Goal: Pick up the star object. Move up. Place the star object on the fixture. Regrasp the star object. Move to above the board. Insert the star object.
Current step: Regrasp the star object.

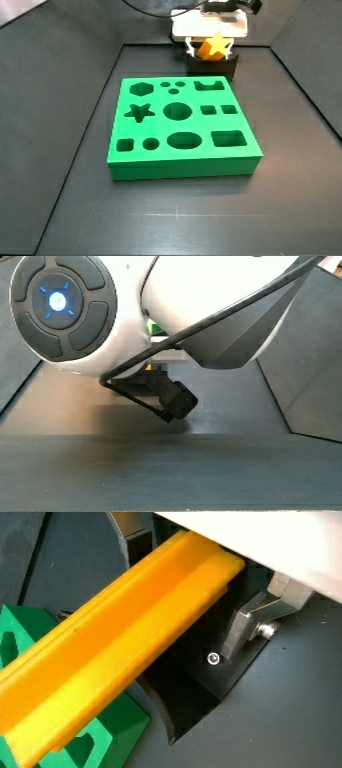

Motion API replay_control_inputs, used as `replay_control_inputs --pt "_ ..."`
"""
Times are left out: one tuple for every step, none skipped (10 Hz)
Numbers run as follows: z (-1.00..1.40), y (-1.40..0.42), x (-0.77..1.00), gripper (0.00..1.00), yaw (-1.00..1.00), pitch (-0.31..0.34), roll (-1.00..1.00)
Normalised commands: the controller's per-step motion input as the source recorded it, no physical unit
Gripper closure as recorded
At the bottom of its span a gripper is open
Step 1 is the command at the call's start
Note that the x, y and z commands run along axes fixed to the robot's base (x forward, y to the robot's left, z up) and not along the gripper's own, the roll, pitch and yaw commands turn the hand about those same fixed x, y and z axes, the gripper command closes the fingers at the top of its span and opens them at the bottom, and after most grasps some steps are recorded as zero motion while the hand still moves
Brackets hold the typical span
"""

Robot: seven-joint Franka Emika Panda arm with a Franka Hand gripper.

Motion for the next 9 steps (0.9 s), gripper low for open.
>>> replay_control_inputs --pt "1.0 0.0 0.0 0.0 0.01 0.023 0.01" --pt "1.0 0.0 0.0 0.0 0.02 0.023 0.01" --pt "1.0 0.0 -0.01 0.0 0.02 0.028 0.02" --pt "1.0 0.0 -0.03 0.0 0.01 0.031 0.04" --pt "1.0 0.0 -0.04 0.0 0.01 0.04 0.05" --pt "0.88 0.0 -0.04 0.0 0.0 0.054 0.04" --pt "0.76 0.01 -0.03 0.0 0.0 0.061 0.04" --pt "0.51 0.01 -0.03 0.0 -0.01 0.075 0.04" --pt "0.26 0.01 -0.02 0.0 -0.02 0.08 0.04"
